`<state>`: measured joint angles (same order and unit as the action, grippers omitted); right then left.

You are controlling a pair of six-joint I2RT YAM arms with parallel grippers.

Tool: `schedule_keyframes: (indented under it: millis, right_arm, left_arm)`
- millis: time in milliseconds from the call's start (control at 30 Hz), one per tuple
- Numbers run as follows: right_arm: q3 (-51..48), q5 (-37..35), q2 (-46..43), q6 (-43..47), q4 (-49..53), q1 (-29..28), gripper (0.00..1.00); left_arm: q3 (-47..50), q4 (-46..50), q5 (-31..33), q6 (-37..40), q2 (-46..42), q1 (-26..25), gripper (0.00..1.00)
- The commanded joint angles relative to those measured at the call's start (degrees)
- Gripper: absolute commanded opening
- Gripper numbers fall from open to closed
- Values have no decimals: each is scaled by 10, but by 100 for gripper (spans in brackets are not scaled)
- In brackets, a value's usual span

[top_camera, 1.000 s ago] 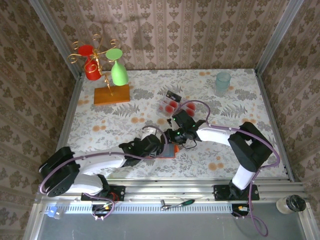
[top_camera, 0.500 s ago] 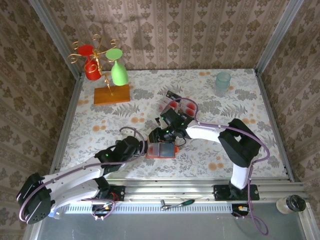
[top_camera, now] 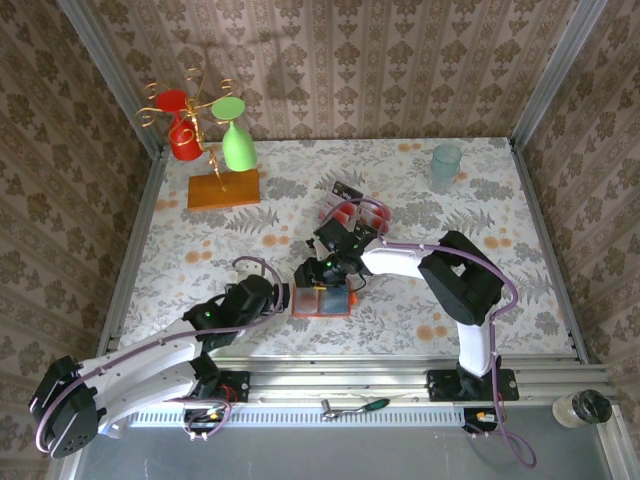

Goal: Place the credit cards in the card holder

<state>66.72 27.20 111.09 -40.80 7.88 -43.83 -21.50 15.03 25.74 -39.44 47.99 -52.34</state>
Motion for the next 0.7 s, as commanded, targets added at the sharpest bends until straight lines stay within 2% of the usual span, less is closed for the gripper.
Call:
schedule_keyframes:
  millis: [0,300,467,567,667]
  right_arm:
    - [17,18,-3,-6,16,-4,50]
    - [41,23,-54,10,51,24,50]
    - [52,23,-84,32,83,58,50]
    - [59,1,-105,59,123,89,50]
    - [89,-70,-123,119,202,118,49]
  left_arm:
    - [7,7,-2,-3,-6,6,92]
    - [4,1,-7,-2,-1,5,94]
    - [2,-9,-12,0,8,5,94]
    - [-3,-13,-17,2,18,5,95]
    - [-8,-18,-22,3,28,5,96]
